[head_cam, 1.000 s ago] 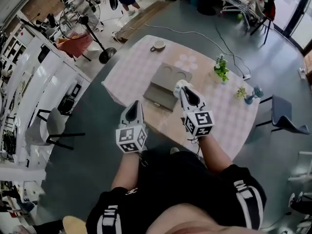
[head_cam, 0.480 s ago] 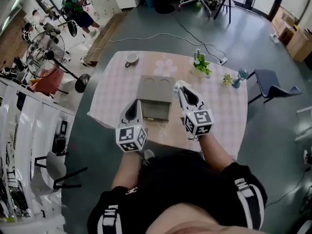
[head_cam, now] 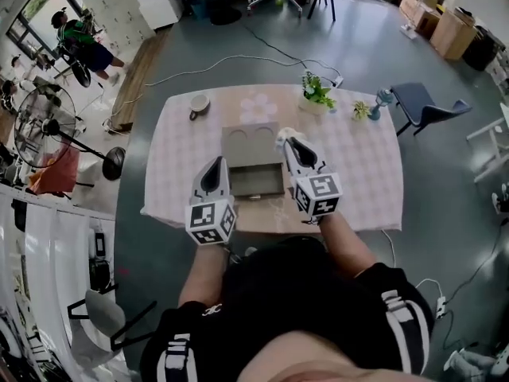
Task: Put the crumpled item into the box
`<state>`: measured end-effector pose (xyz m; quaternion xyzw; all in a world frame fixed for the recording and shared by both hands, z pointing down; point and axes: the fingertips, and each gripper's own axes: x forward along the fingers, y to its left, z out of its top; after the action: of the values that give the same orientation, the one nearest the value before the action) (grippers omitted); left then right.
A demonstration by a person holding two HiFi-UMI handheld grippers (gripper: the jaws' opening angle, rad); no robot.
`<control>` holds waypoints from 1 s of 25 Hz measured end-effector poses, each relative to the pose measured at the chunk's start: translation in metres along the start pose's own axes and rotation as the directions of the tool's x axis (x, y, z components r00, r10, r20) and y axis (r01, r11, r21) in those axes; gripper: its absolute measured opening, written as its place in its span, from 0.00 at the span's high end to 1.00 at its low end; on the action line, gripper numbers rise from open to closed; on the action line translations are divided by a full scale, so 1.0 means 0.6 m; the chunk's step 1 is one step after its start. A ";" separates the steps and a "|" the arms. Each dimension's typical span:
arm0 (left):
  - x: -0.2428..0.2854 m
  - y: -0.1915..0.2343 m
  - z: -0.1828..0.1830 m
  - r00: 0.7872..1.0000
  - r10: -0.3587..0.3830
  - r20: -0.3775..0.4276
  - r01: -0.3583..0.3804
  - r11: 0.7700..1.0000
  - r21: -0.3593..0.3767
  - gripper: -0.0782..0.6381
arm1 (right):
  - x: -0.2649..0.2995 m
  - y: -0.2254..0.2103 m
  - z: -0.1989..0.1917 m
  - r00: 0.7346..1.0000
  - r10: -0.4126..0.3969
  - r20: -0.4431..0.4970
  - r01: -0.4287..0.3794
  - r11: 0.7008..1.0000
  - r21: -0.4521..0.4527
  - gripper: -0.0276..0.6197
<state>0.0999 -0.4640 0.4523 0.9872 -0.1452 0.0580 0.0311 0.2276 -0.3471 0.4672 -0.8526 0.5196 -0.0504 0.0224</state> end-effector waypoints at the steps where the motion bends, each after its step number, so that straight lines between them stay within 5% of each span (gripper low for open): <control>1: -0.003 0.006 0.000 1.000 -0.014 0.002 0.014 1.000 0.001 0.89 | 0.004 0.010 -0.005 1.000 -0.009 -0.004 0.009 1.000 0.000 0.89; 13: -0.057 0.111 -0.016 0.997 -0.081 -0.015 0.081 0.997 -0.015 0.89 | 0.049 0.145 -0.079 0.997 -0.006 -0.074 0.003 0.999 -0.045 0.89; 25: -0.102 0.182 -0.030 0.999 -0.036 -0.014 0.035 0.998 -0.053 0.89 | 0.092 0.196 -0.233 0.952 -0.022 -0.304 -0.009 0.995 -0.100 0.89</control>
<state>0.0079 -0.5496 0.4677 0.9880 -0.1289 0.0611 0.0595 0.1337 -0.4483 0.5987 -0.8363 0.5159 -0.1553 -0.1013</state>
